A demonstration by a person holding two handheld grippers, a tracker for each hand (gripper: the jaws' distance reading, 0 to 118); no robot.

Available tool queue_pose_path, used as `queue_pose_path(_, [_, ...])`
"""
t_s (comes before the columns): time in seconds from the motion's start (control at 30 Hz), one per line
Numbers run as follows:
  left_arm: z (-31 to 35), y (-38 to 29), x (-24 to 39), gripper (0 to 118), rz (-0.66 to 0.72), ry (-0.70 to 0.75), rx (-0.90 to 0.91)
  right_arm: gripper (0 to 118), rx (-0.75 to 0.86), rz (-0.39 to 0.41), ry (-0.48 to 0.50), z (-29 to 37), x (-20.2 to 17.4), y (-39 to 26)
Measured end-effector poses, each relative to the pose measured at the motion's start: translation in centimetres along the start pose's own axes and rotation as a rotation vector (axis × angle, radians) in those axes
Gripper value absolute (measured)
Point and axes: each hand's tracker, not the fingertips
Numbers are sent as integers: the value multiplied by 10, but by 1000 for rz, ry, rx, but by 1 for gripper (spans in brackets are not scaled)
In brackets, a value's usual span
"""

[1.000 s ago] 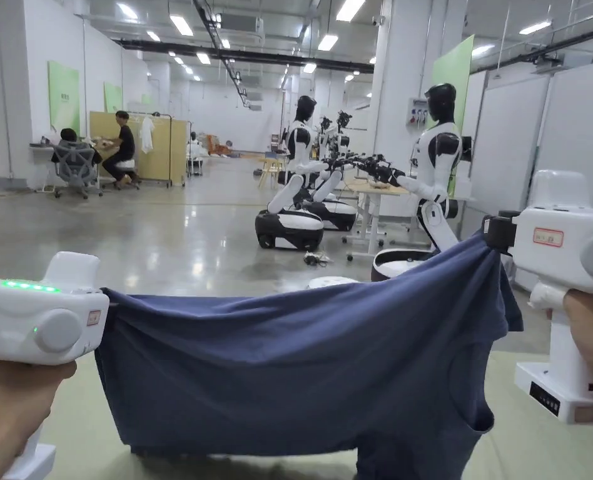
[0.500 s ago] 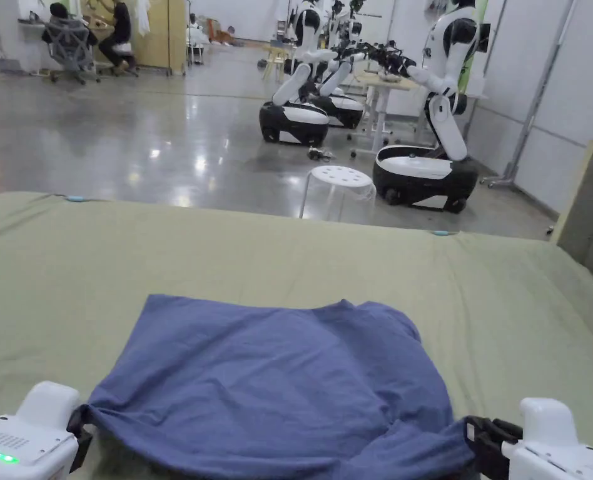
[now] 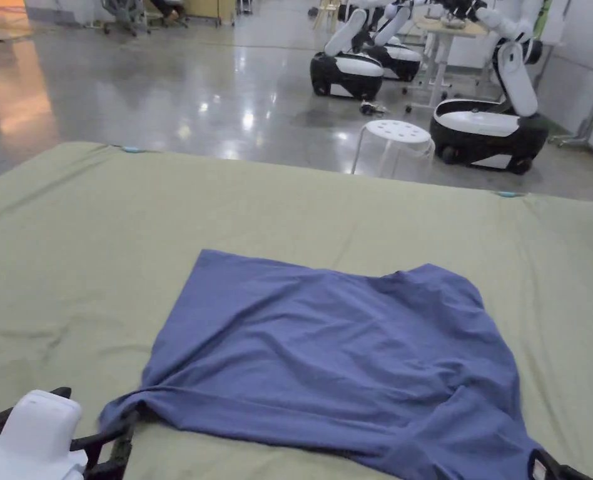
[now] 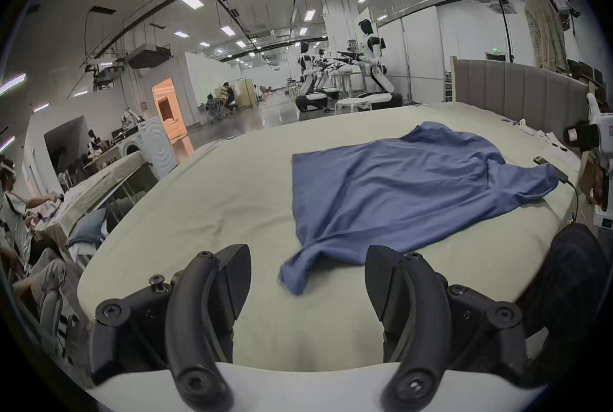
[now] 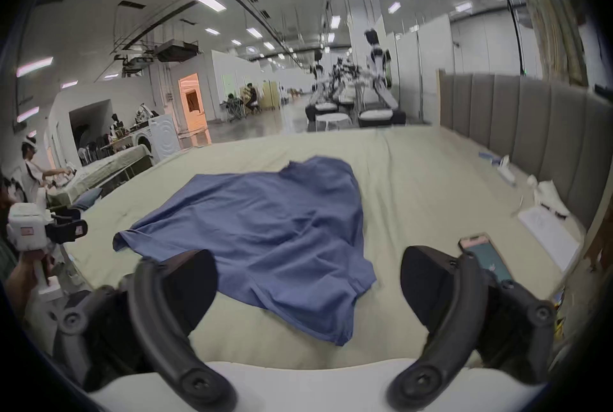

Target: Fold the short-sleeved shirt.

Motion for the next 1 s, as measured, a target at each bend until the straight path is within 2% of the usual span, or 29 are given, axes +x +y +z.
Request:
queue_pose_path(0.03, [3,-6,3,54,28,19,-17,59,6,31,-11,0,-5,2])
queue_pose_path(0.07, [1,-14,2,20,64,-3,-57,19,1,48,-18,-1,-9,2])
queue_pose_path(0.1, [-2,-19,0,3,94,-33,-107,1,3,57,-29,3,-20,-4])
queue_pose_path(0.17, [-9,-30,-2,3,96,12,-130,1,-14,47,-23,-5,-25,-5])
queue_pose_path(0.23, [-25,-39,-18,3,98,-37,-184,1,-68,22,39,-10,-31,-12])
queue_pose_path(0.33, [-45,-41,-40,5,102,-18,-180,1,-83,29,19,-21,-36,-16])
queue_pose_path(0.37, [-53,-39,-47,18,98,-19,-184,1,-94,27,12,-19,-42,-16])
queue_pose_path(0.4, [-63,-36,-55,55,88,-17,-195,1,-103,21,5,-21,-42,-16])
queue_pose_path(0.43, [-73,-35,-58,79,79,-50,-200,1,-110,14,2,-23,-42,-15])
queue_pose_path(0.47, [-86,-33,-59,84,74,-85,-215,1,-114,8,-1,-24,-41,-14])
queue_pose_path(0.57, [-118,-26,-72,84,38,-84,-253,1,-145,7,-32,-31,-38,-13])
queue_pose_path(0.6, [-125,-22,-52,84,17,-81,-254,1,-165,15,-49,-34,-37,-13])
queue_pose_path(0.67, [-141,-19,-51,83,-12,-106,-265,1,-195,17,-69,-37,-31,-15])
queue_pose_path(0.7, [-148,-17,-50,79,-21,-132,-288,1,-213,15,-81,-39,-28,-16])
queue_pose_path(0.73, [-158,-21,-45,59,-31,-170,-311,1,-225,12,-97,-40,-26,-17])
queue_pose_path(0.77, [-161,-21,-44,13,-51,-215,-338,1,-237,7,-109,-45,-10,-24])
queue_pose_path(0.8, [-164,-20,-41,7,-78,-230,-344,2,-253,-4,-119,-46,-6,-25])
queue_pose_path(0.83, [-162,-23,-31,7,-158,-142,-329,11,-262,-21,-118,-47,-2,-26])
queue_pose_path(0.87, [-159,-20,-24,7,-148,-162,-314,35,-274,-42,-115,-48,1,-27])
queue_pose_path(0.9, [-157,-20,-22,7,-128,-179,-319,92,-299,-72,-100,-51,10,-30])
queue_pose_path(0.93, [-155,-21,-20,7,-114,-169,-308,118,-337,-87,-83,-55,13,-33])
queue_pose_path(1.0, [-147,-20,-17,7,-72,-174,-297,115,-370,-81,-71,-58,12,-37])
